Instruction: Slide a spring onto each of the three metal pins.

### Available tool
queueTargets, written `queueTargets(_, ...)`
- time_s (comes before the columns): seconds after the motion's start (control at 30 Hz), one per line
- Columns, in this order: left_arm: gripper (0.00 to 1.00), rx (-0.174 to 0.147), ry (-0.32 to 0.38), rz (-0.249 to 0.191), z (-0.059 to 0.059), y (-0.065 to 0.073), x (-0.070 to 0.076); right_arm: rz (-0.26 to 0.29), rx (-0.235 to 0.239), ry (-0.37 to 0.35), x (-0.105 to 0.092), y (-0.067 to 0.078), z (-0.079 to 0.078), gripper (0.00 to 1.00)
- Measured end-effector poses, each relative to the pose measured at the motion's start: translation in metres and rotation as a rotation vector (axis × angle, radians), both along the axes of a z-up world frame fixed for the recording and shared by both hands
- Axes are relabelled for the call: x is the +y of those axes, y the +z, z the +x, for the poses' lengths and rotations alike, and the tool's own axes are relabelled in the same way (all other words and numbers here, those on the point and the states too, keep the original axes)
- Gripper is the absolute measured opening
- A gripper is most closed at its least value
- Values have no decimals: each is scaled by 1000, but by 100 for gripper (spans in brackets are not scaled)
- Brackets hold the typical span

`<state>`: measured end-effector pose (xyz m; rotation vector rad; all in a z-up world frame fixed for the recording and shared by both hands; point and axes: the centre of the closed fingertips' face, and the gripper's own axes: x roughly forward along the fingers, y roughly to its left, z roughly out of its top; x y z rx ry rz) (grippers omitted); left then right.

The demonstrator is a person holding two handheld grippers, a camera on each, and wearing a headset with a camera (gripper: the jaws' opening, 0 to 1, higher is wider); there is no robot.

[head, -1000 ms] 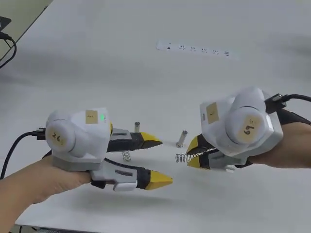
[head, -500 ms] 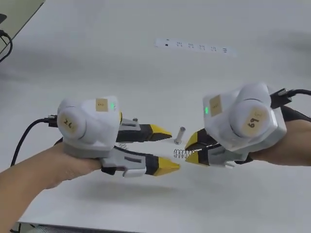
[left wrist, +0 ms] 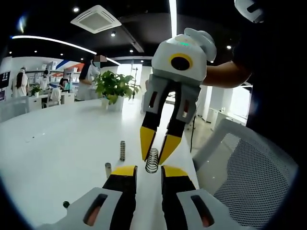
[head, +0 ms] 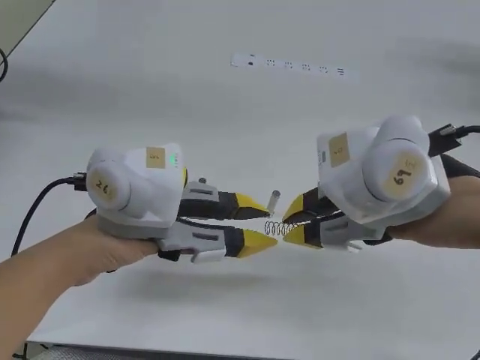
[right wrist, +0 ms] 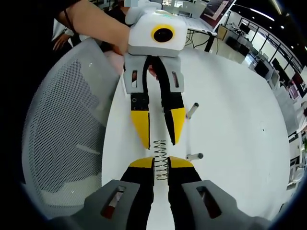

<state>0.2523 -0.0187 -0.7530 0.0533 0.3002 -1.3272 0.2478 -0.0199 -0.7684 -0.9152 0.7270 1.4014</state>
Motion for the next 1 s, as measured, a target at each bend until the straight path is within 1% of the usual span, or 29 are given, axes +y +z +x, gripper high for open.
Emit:
queueTargets(0.03, 12, 4, 0, -4, 0, 0, 0, 3, -4, 0, 0, 1, 0, 7)
queueTargets(0.1, 11, -2, -3, -5, 0, 1, -1, 10, 2, -2, 2, 2, -1, 7)
queueTargets(0.17, 10, -1, -4, -14, 0, 3, -3, 14, 0, 1, 3, 3, -1, 7)
queueTargets(0.23, 8, -2, -11, -19, -1, 5, -4, 18, -3, 5, 4, 4, -1, 7)
queueTargets(0.3, 6, -10, -12, -17, -3, 5, -5, 24, 2, 5, 5, 5, -2, 7)
queueTargets(0.33, 5, -6, -14, -20, -3, 5, -5, 31, -4, 8, 6, 6, -1, 7)
queueTargets(0.4, 3, -15, -16, -18, -3, 6, -5, 29, -1, 10, 6, 7, -1, 7)
queueTargets(0.47, 3, -12, -15, -20, -3, 6, -4, 28, -4, 13, 7, 7, -1, 7)
queueTargets(0.53, 3, -26, -14, -19, -2, 7, -4, 29, -7, 14, 7, 8, 0, 7)
queueTargets(0.57, 2, -25, -18, -20, -3, 7, -4, 29, -6, 15, 7, 8, 0, 7)
queueTargets(0.6, 2, -32, -17, -18, -3, 8, -4, 27, -6, 16, 7, 8, 0, 7)
queueTargets(0.63, 2, -25, -17, -20, -3, 8, -4, 29, -12, 22, 7, 9, 0, 7)
queueTargets(0.73, 2, -25, -18, -22, -3, 8, -4, 35, -13, 23, 7, 9, -1, 7)
queueTargets(0.8, 1, -18, -18, -24, -4, 9, -3, 41, -13, 25, 7, 10, -1, 7)
queueTargets(1.0, 1, -17, -32, -7, -6, 7, -3, 55, -24, 58, 8, 8, -4, 8)
